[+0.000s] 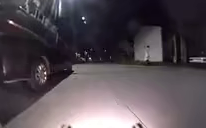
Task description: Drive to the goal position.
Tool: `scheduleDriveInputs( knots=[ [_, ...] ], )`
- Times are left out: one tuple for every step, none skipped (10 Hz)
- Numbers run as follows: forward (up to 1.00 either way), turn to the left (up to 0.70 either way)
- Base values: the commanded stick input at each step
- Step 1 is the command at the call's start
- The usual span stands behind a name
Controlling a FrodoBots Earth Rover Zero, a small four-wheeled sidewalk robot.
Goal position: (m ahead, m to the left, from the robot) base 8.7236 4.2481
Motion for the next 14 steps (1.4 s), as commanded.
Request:
scheduleDriveInputs(
  knots=[
    [0.85,0.0],
    [0.85,0.0],
    [0.85,0.0],
    [0.85,0.0],
    [0.85,0.0],
    [0.85,0.0],
    [0.85,0.0],
    [0.85,0.0],
    [0.85,0.0],
    [0.85,0.0],
    [0.85,0.0],
    [0.85,0.0],
    [0.85,0.0],
    [0.85,0.0]
  ],
)
